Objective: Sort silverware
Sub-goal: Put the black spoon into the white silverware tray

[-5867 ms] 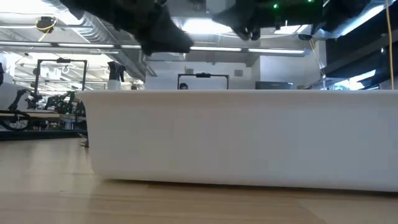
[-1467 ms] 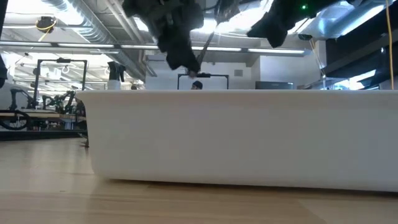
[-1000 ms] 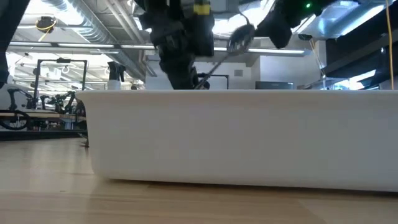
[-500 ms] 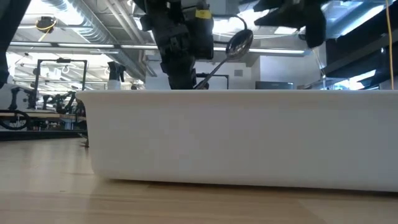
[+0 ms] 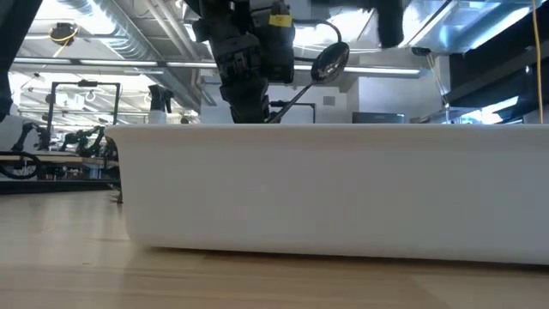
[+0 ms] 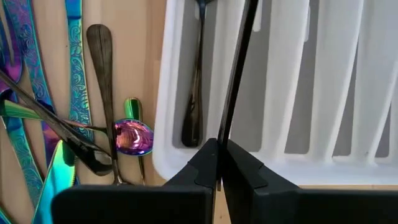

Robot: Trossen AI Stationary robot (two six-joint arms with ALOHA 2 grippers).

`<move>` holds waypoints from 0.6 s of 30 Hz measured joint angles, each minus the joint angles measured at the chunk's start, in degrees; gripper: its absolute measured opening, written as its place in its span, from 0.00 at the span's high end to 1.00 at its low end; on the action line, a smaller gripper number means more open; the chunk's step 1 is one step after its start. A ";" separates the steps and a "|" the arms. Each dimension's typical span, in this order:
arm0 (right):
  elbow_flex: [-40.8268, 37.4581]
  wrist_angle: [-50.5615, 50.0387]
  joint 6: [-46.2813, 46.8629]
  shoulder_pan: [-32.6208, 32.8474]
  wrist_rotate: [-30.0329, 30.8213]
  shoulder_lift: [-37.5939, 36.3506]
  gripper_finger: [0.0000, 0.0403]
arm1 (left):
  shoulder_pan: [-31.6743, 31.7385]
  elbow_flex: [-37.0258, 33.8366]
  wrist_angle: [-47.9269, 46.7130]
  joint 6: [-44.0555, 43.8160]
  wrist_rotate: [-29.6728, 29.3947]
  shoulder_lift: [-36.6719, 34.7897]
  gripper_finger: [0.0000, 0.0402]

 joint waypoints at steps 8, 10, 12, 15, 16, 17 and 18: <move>2.43 -1.65 -1.51 -3.70 -2.08 4.80 1.00 | -0.76 0.00 -0.96 0.01 0.09 0.00 1.00; 3.18 -2.12 -2.73 -3.68 -2.08 5.35 1.00 | -0.82 0.00 -1.61 0.02 0.17 0.00 1.00; 4.49 -5.30 -2.91 -3.68 -1.51 5.92 1.00 | -0.80 0.00 -1.64 0.02 0.17 0.00 1.00; 5.66 -10.61 -2.81 -3.95 1.26 6.75 1.00 | -0.79 0.00 -2.14 0.02 0.18 0.00 1.00; 5.72 -11.72 -2.75 -4.03 2.31 6.90 1.00 | -0.79 0.00 -2.35 0.02 0.17 0.00 1.00; 5.72 -12.14 -2.72 -4.06 3.30 7.06 1.00 | -0.81 0.00 -2.53 0.02 0.20 0.00 1.00; 5.74 -12.16 -2.71 -4.09 4.28 7.08 1.00 | -0.83 0.00 -2.52 0.00 0.21 0.00 1.00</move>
